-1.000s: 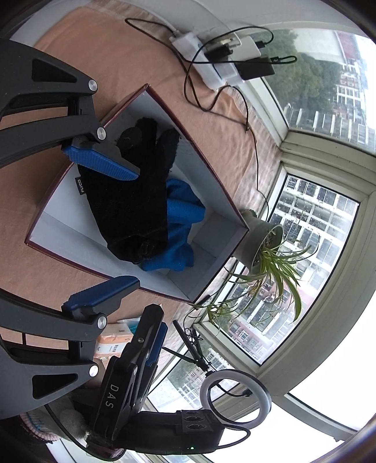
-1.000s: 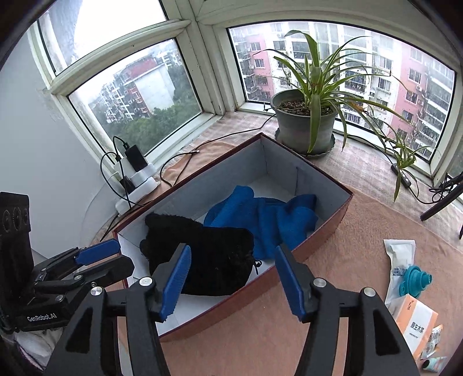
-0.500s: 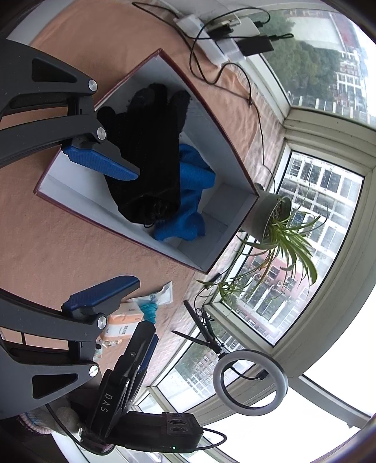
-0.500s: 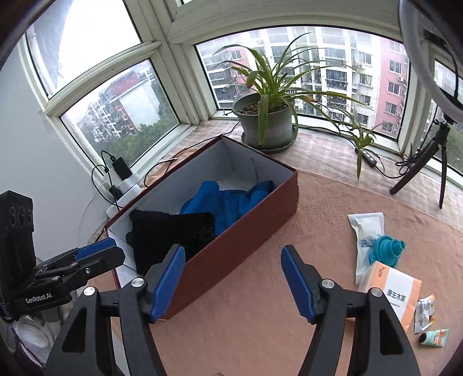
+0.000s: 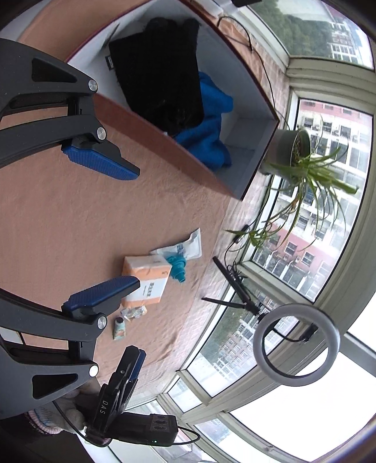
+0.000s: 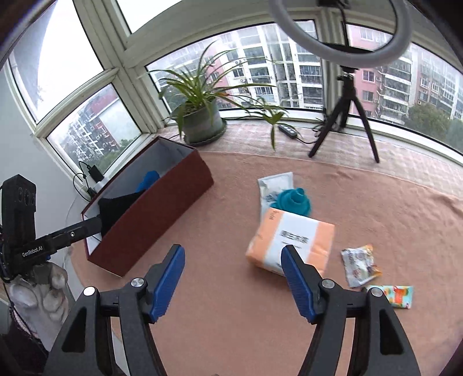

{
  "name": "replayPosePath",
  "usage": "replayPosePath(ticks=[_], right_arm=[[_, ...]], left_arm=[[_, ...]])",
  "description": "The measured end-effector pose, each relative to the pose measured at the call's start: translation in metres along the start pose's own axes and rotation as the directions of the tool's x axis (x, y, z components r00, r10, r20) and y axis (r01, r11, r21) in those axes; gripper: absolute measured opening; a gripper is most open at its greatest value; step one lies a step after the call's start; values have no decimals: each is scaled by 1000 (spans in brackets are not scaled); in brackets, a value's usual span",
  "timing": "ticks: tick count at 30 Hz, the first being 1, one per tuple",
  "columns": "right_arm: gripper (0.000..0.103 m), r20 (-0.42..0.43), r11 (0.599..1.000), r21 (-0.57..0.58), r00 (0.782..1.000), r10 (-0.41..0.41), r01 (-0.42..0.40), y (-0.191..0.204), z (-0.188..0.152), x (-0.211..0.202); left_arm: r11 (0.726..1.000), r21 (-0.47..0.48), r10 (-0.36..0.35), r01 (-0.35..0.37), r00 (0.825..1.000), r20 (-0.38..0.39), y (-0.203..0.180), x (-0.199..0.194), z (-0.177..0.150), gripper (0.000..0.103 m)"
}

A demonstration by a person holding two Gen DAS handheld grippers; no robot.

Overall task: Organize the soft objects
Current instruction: 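Move the right tool to the grapefruit hand cream tube and close on it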

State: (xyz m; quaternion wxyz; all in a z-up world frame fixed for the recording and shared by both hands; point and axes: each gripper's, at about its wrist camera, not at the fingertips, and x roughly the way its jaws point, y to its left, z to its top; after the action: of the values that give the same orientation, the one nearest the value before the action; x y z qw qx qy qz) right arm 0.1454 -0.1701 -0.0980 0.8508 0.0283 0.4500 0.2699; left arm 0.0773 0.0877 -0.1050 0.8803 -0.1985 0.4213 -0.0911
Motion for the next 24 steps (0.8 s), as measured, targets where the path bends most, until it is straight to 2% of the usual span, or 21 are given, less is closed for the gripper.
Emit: replayPosePath(ticks=[5,11,18,24], right_arm=[[65,-28,998,40,999,-43,44,-71,-20,-24],[65,-97,995,-43,990,-99,96,-131,-42,-38],[58,-181,963,-251,973,-143,95,-149,-61,-22],[54,-204,950,-308,972,-114,46,-157,-63,3]], left_arm=[[998,57,-32,34,998,-45,-48,25,-11,68],[987,141,-56,72,992,-111,-109,61,-23,68],[957,259,-73,128,975,-210,-171,108,-30,68],[898,422,-2,120,963,-269,-208,146,-23,68]])
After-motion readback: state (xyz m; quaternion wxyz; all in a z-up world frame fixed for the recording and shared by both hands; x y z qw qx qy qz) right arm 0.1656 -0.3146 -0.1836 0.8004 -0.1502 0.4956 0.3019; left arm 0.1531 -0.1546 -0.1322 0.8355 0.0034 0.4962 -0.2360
